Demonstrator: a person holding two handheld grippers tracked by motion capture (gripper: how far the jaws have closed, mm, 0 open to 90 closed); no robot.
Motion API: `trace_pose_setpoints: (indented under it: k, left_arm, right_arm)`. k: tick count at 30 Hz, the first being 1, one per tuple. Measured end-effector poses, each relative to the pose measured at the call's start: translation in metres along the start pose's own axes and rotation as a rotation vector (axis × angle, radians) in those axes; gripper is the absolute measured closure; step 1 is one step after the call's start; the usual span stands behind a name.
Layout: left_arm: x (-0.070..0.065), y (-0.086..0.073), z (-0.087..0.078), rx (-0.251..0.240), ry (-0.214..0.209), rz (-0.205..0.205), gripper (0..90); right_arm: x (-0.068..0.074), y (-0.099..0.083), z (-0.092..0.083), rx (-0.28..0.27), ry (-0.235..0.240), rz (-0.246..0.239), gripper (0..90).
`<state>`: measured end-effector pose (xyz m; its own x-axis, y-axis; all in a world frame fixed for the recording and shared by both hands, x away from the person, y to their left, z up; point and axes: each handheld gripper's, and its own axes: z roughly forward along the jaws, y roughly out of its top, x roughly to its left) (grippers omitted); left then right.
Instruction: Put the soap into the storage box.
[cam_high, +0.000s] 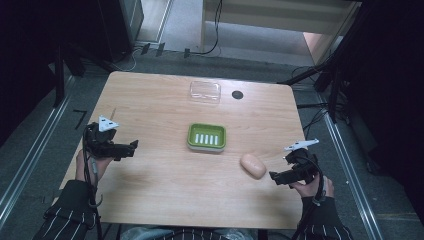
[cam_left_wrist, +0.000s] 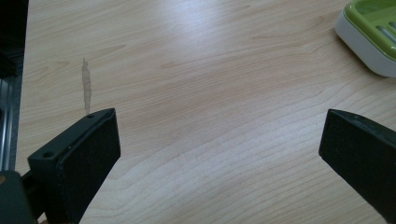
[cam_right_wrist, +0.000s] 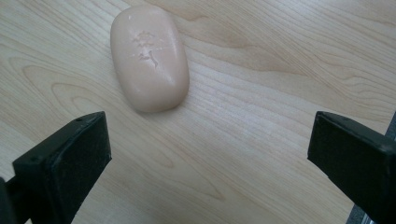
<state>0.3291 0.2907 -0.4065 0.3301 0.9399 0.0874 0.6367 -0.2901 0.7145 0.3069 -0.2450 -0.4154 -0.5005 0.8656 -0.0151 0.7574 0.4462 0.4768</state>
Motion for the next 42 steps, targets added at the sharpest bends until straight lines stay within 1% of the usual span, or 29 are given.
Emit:
trace_pose_setpoints:
  k: [5, 13, 15, 16, 18, 24, 26, 28, 33, 42]
  left_arm:
    - [0.000, 0.000, 0.000, -0.002, 0.000, -0.004, 0.0]
    - [-0.001, 0.001, 0.002, 0.000, -0.004, 0.004, 0.0]
    - [-0.001, 0.001, 0.002, 0.003, -0.002, 0.007, 0.0]
    - [-0.001, 0.001, 0.002, 0.000, -0.003, 0.005, 0.0]
    - [-0.001, 0.000, 0.001, 0.001, -0.002, 0.002, 0.0]
    - [-0.001, 0.000, 0.001, 0.003, -0.002, 0.003, 0.0]
    - [-0.001, 0.000, 0.002, 0.004, -0.002, 0.003, 0.0]
    - [-0.001, 0.000, 0.001, 0.002, -0.002, 0.002, 0.0]
    - [-0.001, 0.000, 0.001, 0.004, -0.002, 0.003, 0.0]
    - [-0.002, 0.000, 0.002, 0.003, -0.002, 0.004, 0.0]
  right_arm:
    - [0.001, 0.000, 0.000, 0.008, -0.001, -0.003, 0.0]
    - [0.003, 0.001, 0.003, 0.030, 0.003, -0.008, 0.0]
    - [0.002, 0.002, 0.003, 0.034, 0.004, -0.025, 0.0]
    - [0.003, 0.002, 0.003, 0.036, 0.000, -0.023, 0.0]
    - [0.004, 0.006, 0.005, 0.050, 0.000, -0.042, 0.0]
    - [0.007, 0.012, 0.007, 0.057, -0.011, -0.061, 0.0]
    - [0.008, 0.016, 0.008, 0.057, -0.009, -0.086, 0.0]
    - [0.009, 0.017, 0.008, 0.062, -0.010, -0.087, 0.0]
    - [0.013, 0.025, 0.010, 0.063, -0.009, -0.116, 0.0]
    - [0.018, 0.034, 0.013, 0.070, 0.001, -0.145, 0.0]
